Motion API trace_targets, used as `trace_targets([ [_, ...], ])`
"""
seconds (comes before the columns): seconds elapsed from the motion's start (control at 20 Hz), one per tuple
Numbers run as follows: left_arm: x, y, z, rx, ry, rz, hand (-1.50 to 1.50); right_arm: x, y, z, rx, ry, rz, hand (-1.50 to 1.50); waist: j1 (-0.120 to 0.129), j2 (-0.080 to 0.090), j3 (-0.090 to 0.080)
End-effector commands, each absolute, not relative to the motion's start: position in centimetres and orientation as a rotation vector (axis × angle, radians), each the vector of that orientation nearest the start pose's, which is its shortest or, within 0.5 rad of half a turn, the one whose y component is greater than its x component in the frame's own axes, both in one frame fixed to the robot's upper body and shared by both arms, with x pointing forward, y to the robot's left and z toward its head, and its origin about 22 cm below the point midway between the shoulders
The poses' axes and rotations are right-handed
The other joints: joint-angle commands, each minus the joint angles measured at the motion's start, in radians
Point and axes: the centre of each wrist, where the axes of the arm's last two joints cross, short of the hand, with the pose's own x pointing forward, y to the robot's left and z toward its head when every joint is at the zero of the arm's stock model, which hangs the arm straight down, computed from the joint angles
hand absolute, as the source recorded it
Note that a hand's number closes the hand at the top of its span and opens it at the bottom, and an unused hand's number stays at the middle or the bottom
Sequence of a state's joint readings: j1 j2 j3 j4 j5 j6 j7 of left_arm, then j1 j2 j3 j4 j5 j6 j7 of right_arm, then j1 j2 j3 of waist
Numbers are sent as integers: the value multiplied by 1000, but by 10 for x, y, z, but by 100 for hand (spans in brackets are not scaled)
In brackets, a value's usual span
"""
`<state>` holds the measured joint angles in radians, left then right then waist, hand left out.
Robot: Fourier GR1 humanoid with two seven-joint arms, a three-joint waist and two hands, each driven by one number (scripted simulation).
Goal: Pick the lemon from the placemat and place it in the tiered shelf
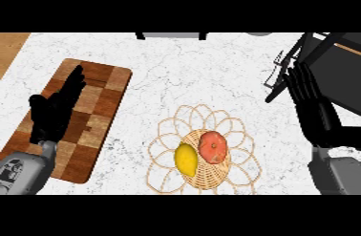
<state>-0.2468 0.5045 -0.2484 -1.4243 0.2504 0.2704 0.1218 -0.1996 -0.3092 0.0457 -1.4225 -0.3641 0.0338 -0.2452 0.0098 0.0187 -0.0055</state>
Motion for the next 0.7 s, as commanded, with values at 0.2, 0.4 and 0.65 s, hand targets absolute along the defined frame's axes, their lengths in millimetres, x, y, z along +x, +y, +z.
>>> trace_targets([
  [0.2, 289, 251, 27, 173, -1598, -256, 0, 310, -198, 60, 31, -1699, 279, -150, -2, -17, 3],
  [0.4, 287, 247, 35, 163, -1560, -247, 0, 298, -278, 45, -341, -1622, 324, 150, -32, -18, -34],
  [0.65, 276, 231, 22, 112, -1569, -269, 0, 268, -202, -17, -578, -1681, 18, -150, -14, -20, 4],
])
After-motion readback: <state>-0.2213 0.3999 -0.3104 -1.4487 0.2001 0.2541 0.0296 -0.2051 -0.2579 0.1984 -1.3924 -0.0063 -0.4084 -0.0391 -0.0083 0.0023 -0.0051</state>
